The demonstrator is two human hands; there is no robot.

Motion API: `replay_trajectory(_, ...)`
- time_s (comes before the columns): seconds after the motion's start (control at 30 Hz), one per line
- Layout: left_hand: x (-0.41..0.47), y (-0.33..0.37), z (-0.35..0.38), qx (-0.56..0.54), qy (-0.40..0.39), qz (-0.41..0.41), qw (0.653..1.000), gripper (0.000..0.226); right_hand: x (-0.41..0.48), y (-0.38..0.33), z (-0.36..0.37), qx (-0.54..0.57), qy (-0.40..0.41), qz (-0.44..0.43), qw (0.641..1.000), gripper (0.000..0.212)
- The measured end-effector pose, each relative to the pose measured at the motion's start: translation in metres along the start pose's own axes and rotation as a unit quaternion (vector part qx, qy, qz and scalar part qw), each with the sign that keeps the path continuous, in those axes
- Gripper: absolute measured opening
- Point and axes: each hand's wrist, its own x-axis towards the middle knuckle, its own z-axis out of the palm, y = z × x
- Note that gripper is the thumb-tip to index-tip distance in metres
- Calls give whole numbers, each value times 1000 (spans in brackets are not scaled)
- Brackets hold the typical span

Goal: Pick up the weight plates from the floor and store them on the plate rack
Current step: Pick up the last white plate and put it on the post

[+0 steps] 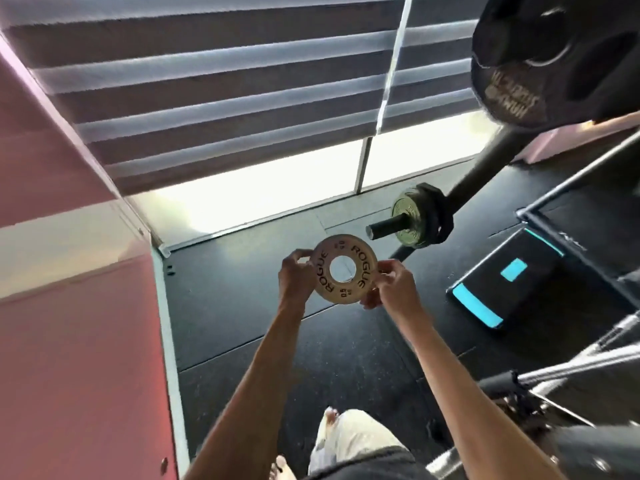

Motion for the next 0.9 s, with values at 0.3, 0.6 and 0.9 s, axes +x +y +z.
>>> replay_trajectory(0.3, 131, 17, 61, 102, -110, 21, 988, 28, 88, 10, 20, 23, 144, 34, 989, 15)
replay_trajectory(0.6, 204, 32, 117, 154, -235, 28, 959, 38, 150, 20, 32, -12, 252, 55, 966, 18)
replay_trajectory(0.9, 251, 27, 148, 175, -336, -13, 925, 41, 191, 33, 47, -7, 316, 95, 944, 11)
